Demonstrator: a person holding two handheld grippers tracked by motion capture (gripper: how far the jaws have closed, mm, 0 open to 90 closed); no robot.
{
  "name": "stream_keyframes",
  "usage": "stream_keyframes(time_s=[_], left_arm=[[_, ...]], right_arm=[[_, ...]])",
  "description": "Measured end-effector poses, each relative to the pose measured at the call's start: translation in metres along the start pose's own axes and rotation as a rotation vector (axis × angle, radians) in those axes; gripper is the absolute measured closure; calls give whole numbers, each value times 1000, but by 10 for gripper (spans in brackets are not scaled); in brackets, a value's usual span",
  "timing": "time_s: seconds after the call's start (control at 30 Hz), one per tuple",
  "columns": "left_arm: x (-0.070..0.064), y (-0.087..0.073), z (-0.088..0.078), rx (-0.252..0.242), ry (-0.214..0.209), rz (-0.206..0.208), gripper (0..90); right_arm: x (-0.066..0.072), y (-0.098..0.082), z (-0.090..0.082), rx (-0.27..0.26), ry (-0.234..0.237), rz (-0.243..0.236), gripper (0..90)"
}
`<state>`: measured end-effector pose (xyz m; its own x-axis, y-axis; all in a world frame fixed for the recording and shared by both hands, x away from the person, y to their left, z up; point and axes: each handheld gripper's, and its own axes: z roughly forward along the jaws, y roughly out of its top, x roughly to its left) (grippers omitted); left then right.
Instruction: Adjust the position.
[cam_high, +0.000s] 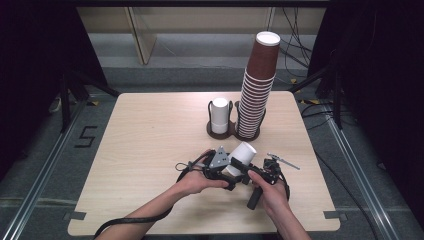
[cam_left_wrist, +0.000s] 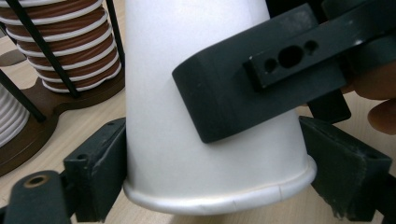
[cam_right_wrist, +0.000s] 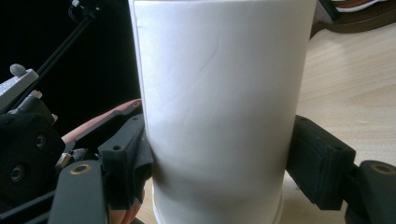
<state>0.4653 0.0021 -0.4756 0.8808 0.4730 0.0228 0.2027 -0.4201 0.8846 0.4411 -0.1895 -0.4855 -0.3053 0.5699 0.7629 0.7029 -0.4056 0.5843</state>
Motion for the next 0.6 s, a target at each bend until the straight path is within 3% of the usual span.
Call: stream_keyframes(time_s=[0.1, 0.13, 0.3, 0.47, 0.6], left_arm=[[0, 1, -1, 8, 2, 16, 139], [0, 1, -1, 8, 2, 18, 141], [1, 2, -1, 18, 2, 4, 144], [1, 3, 0, 1, -1, -12, 133], [2, 3, 2, 3, -6, -17, 128]], right_arm=[[0, 0, 0, 1, 3, 2, 285], [-3, 0, 1, -7, 4, -43, 283], [0, 0, 1, 1, 8, -11, 281], [-2, 2, 1, -13, -18, -50, 287], [-2, 2, 1, -11, -19, -44, 289]])
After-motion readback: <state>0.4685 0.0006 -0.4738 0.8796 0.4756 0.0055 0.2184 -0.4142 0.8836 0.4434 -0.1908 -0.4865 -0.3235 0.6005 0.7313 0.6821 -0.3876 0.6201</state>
